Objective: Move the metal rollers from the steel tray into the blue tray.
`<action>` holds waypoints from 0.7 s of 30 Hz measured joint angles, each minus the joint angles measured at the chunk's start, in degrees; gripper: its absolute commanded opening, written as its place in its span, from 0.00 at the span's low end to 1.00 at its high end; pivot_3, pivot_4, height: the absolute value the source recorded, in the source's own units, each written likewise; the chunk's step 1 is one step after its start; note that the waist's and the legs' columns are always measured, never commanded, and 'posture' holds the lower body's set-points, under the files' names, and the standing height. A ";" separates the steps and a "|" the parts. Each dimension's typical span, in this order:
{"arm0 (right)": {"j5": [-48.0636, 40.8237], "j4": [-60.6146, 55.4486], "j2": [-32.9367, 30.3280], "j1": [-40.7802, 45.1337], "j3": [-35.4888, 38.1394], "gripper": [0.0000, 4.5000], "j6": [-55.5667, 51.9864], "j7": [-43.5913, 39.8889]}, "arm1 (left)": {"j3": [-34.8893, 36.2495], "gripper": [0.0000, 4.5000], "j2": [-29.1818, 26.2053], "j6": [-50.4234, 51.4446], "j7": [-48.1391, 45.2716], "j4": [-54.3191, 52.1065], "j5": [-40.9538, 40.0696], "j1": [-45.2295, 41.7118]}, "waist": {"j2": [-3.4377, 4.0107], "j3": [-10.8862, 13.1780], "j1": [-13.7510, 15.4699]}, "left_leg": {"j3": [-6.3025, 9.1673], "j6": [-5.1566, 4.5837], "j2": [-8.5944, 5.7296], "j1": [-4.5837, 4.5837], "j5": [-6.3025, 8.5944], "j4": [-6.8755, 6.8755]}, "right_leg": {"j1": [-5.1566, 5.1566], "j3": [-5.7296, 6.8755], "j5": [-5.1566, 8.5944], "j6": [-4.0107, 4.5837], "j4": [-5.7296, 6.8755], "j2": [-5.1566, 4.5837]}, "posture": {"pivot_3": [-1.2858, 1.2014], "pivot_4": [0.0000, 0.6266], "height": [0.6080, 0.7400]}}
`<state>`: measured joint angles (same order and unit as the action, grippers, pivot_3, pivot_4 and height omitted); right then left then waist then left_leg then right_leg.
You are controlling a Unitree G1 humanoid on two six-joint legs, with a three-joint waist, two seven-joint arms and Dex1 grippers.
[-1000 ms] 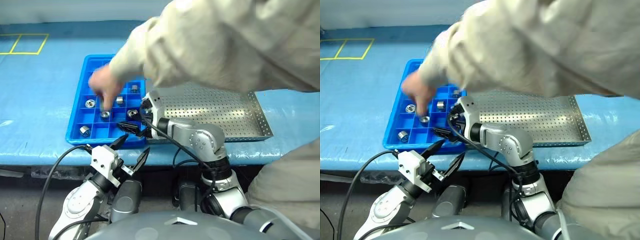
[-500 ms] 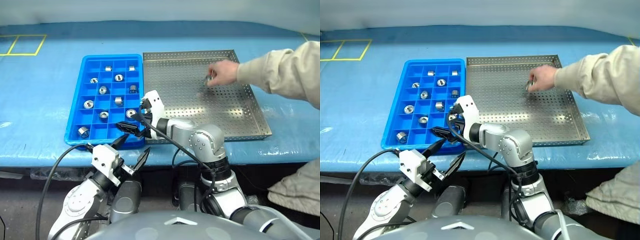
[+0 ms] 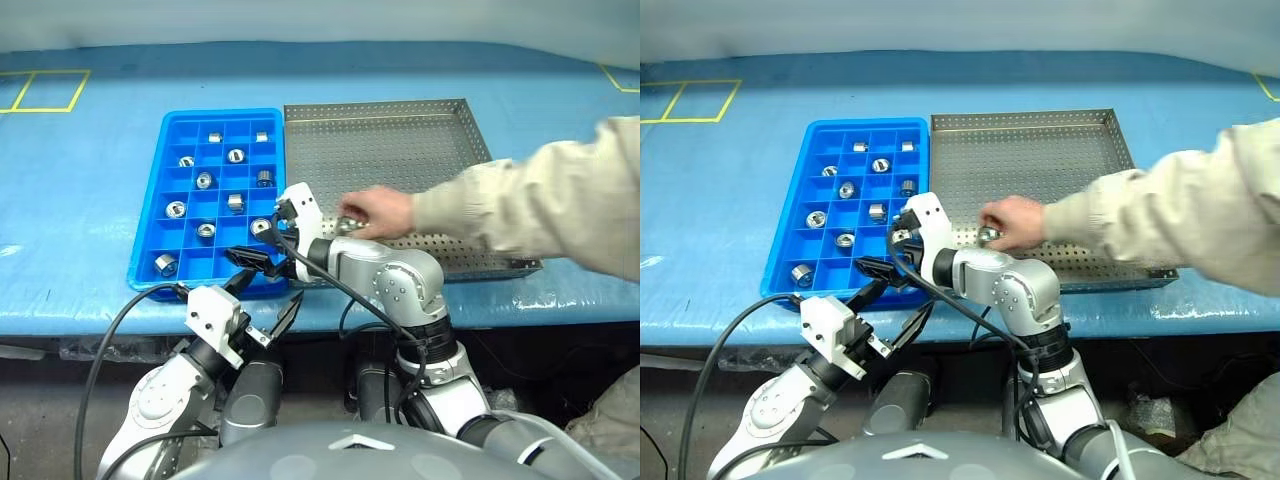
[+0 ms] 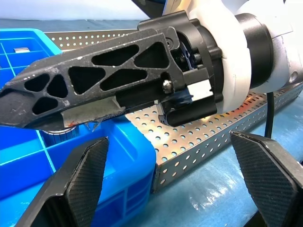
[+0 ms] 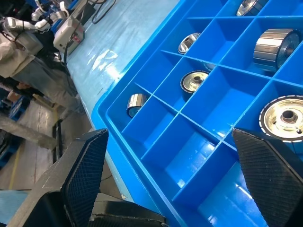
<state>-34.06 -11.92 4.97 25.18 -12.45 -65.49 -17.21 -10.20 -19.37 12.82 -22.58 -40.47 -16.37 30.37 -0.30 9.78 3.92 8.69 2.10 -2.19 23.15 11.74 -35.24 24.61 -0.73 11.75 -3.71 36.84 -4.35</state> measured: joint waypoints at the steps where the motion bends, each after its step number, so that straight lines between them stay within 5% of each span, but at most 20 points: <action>1: 0.01 0.00 0.05 0.00 -0.01 0.98 0.00 0.00 | -0.10 1.00 0.00 0.24 0.00 0.02 0.00 -0.12 | 0.00 0.00 -0.02 | 0.00 0.00 0.00 0.00 0.00 0.00 | 0.00 0.00 0.00 0.00 0.00 0.00 | 0.62 0.24 1.00; 13: 0.21 -0.01 2.05 0.00 0.64 0.98 2.16 0.57 | -0.38 1.00 0.01 0.64 0.00 0.43 0.00 -1.84 | 0.00 0.00 -0.45 | 0.00 0.00 0.00 0.00 0.00 0.00 | 0.00 0.00 0.00 0.00 0.01 0.00 | 0.61 0.24 1.00; 21: 6.83 0.88 3.71 1.91 6.04 0.98 14.12 9.14 | -0.13 1.00 0.10 0.70 0.24 1.92 0.11 -2.87 | 0.00 0.00 -1.02 | 0.00 0.00 -0.02 -0.01 0.00 0.02 | 0.01 -0.02 -0.02 -0.03 0.00 0.00 | 0.61 0.24 1.00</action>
<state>-27.22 -11.03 8.69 27.09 -6.41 -51.37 -8.07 -10.34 -19.26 13.52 -22.34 -38.55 -16.26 27.50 -0.30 9.78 2.90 8.69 2.10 -2.21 23.14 11.74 -35.22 24.62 -0.75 11.73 -3.74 36.83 -4.35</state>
